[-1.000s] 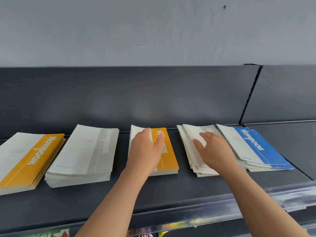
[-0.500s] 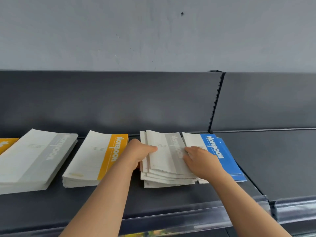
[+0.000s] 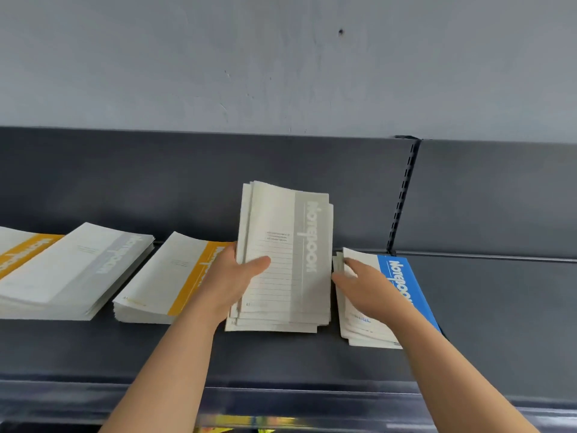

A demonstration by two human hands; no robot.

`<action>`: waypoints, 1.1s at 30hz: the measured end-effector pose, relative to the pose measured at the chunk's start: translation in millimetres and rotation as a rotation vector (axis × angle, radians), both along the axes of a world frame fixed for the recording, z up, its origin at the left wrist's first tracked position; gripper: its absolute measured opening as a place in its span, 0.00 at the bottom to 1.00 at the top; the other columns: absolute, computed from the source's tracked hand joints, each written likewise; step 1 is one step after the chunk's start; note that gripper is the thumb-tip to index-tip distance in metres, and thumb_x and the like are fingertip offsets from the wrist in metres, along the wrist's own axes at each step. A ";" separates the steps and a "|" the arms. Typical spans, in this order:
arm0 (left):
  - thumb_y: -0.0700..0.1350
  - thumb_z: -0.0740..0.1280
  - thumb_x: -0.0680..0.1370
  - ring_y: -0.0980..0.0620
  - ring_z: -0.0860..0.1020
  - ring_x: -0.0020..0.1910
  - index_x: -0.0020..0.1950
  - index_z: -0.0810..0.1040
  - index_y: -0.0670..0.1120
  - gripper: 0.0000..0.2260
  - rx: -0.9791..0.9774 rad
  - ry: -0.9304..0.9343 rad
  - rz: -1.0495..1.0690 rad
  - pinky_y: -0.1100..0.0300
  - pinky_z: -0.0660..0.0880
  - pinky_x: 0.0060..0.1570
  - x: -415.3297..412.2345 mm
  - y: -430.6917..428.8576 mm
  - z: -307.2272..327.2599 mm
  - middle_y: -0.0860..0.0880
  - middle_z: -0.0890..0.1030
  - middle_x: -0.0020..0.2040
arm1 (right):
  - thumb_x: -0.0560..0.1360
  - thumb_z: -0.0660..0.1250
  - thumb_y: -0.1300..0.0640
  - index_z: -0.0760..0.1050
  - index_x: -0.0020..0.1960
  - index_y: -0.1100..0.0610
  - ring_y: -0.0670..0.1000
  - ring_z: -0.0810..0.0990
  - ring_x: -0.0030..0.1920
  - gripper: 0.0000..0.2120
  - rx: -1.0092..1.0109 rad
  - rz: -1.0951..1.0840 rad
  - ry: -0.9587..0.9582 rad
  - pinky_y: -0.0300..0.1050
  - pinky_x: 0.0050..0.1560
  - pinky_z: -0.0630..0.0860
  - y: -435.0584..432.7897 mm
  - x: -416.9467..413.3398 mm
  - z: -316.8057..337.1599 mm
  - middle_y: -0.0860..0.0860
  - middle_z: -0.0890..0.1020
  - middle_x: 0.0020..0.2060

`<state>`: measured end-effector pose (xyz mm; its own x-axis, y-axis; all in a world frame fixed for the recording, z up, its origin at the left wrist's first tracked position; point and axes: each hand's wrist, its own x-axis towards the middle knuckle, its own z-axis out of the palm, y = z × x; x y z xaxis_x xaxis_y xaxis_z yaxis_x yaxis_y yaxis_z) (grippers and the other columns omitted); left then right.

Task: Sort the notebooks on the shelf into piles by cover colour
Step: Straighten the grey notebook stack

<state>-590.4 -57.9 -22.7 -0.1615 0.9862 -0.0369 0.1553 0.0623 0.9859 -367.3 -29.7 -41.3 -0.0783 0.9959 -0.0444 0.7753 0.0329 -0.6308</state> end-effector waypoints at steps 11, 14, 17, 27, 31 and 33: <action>0.42 0.70 0.75 0.56 0.76 0.60 0.68 0.69 0.55 0.24 0.181 0.040 -0.179 0.62 0.72 0.56 -11.1 0.8 -4.7 0.57 0.79 0.59 | 0.75 0.62 0.65 0.68 0.62 0.48 0.44 0.78 0.57 0.18 0.141 0.131 0.793 0.46 0.60 0.74 -10.4 -33.7 27.3 0.44 0.80 0.55; 0.47 0.74 0.72 0.55 0.76 0.61 0.68 0.69 0.55 0.27 0.146 0.089 -0.190 0.61 0.74 0.55 -15.7 8.9 -2.2 0.57 0.79 0.60 | 0.76 0.61 0.64 0.70 0.61 0.49 0.44 0.78 0.56 0.16 0.122 0.089 0.736 0.43 0.57 0.75 -16.6 -34.7 23.5 0.45 0.80 0.54; 0.58 0.78 0.63 0.53 0.79 0.58 0.65 0.71 0.53 0.34 0.261 -0.060 -0.189 0.50 0.76 0.58 -15.6 14.9 14.5 0.54 0.80 0.58 | 0.77 0.61 0.61 0.71 0.61 0.51 0.44 0.79 0.56 0.14 0.151 0.086 0.812 0.39 0.51 0.74 -20.0 -39.4 34.3 0.46 0.80 0.55; 0.50 0.65 0.76 0.57 0.72 0.33 0.39 0.75 0.47 0.09 0.281 -0.227 0.148 0.65 0.67 0.34 23.0 20.6 68.2 0.56 0.74 0.33 | 0.73 0.66 0.46 0.76 0.50 0.60 0.52 0.80 0.42 0.17 0.136 -0.257 1.083 0.49 0.48 0.76 -3.0 -71.4 80.5 0.52 0.80 0.40; 0.55 0.63 0.78 0.64 0.74 0.48 0.58 0.74 0.53 0.12 0.318 -0.199 0.021 0.70 0.67 0.40 12.9 18.3 61.7 0.61 0.76 0.49 | 0.71 0.66 0.41 0.77 0.52 0.54 0.51 0.80 0.51 0.19 0.142 -0.208 1.111 0.52 0.57 0.74 -1.7 -70.1 68.7 0.49 0.82 0.48; 0.61 0.66 0.74 0.66 0.76 0.49 0.61 0.70 0.54 0.20 0.391 -0.206 -0.091 0.72 0.71 0.43 3.2 9.7 47.4 0.61 0.77 0.52 | 0.68 0.67 0.36 0.75 0.57 0.51 0.48 0.79 0.57 0.25 0.145 -0.080 1.123 0.51 0.59 0.73 -6.9 -65.4 54.8 0.47 0.82 0.54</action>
